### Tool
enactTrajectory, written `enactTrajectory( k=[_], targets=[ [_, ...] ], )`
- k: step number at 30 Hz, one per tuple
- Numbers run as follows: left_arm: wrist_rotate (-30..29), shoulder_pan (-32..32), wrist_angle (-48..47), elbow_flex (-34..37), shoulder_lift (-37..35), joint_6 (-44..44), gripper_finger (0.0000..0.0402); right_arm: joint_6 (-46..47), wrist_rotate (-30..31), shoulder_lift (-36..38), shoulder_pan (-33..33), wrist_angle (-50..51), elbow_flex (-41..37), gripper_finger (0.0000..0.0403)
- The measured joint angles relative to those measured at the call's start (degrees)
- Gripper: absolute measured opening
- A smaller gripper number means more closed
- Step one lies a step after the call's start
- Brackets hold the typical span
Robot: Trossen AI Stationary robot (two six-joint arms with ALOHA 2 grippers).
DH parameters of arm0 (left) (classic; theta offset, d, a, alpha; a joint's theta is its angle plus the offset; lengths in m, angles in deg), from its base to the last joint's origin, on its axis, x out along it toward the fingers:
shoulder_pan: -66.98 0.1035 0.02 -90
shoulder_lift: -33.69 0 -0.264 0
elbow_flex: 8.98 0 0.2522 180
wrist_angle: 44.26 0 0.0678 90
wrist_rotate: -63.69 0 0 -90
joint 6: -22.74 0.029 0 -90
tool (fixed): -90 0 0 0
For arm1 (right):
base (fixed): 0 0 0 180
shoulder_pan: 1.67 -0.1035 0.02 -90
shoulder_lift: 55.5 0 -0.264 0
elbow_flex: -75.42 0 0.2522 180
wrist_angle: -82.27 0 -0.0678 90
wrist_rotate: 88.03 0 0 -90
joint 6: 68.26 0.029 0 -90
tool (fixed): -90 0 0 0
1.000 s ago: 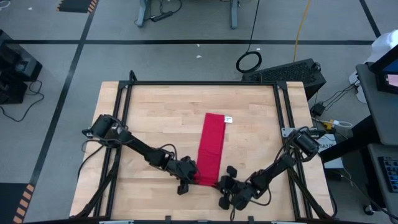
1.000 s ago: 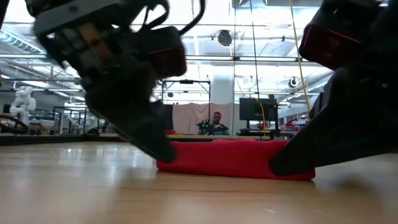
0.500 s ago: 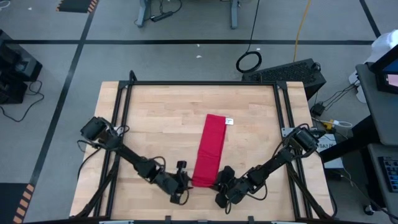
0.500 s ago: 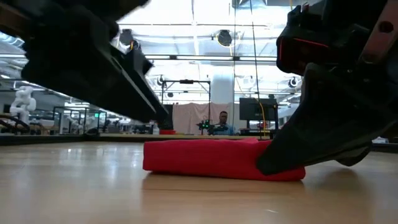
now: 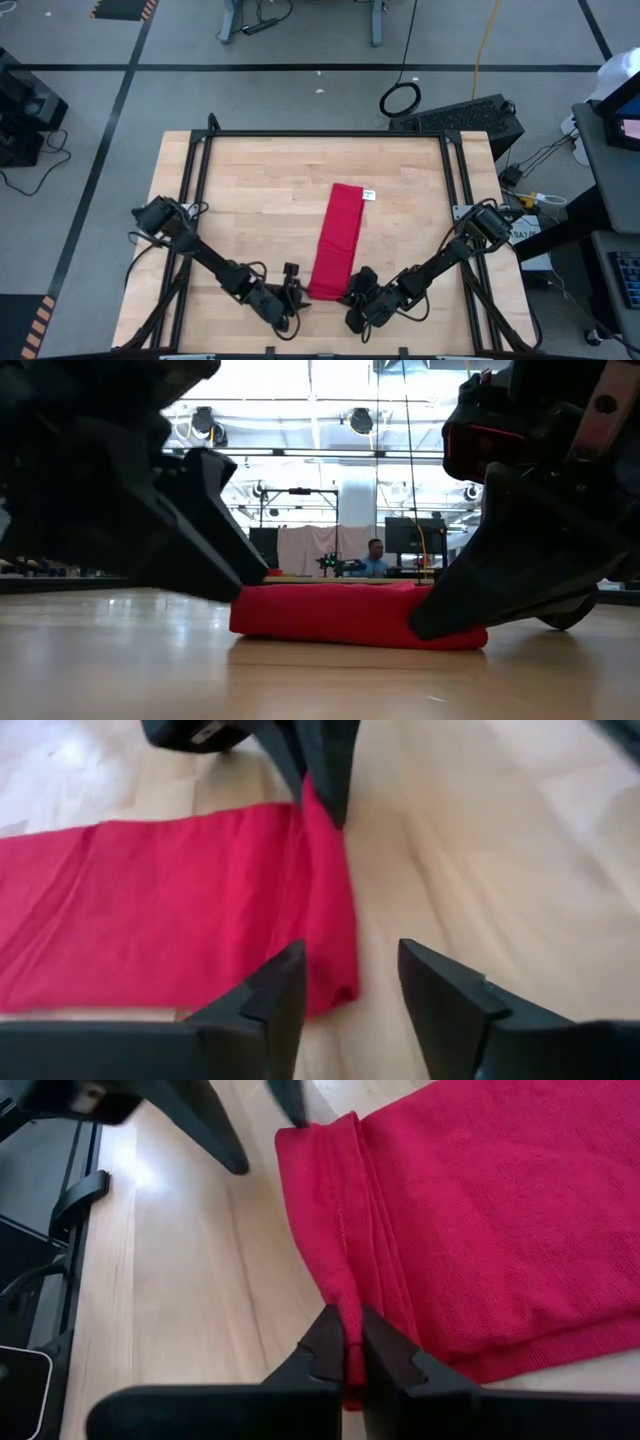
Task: Roll towel
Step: Roll the red towel
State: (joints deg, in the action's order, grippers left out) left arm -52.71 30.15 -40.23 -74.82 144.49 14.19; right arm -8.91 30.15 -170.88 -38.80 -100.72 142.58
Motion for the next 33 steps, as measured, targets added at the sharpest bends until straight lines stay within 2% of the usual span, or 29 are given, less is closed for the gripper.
enactTrajectory(
  k=[3,5,9,14,22,28,33],
  targets=[
    [-1.69,0.06,0.5,0.0,0.78,0.53,0.0196,0.0,0.11,0.0,0.03,-0.34,-0.02,0.0004],
    [-0.62,0.3,0.95,0.0,0.73,1.62,0.0208,0.0,0.23,0.0,0.03,-0.41,-0.04,0.0004],
    [2.26,1.55,0.84,0.0,0.7,0.64,0.0204,0.0,0.37,0.0,0.03,-0.9,-0.04,0.0004],
    [5.32,4.09,0.56,0.0,0.7,-0.07,0.0149,0.0,0.4,0.0,0.03,-1.2,-0.04,0.0005],
    [16.1,8.07,-1.18,-0.03,0.64,-3.62,0.0015,-1.62,0.35,-0.02,0.03,-1.36,-0.06,0.0005],
    [24.9,11.73,-1.89,-0.11,0.48,-11.63,0.0016,-7.19,1.27,-0.07,-0.67,-1.86,-0.07,0.0019],
    [32.9,14.96,-1.89,-0.15,0.48,-17.14,0.0009,-17.16,6.9,0.35,-3.15,-1.32,-0.13,0.0072]
  ],
)
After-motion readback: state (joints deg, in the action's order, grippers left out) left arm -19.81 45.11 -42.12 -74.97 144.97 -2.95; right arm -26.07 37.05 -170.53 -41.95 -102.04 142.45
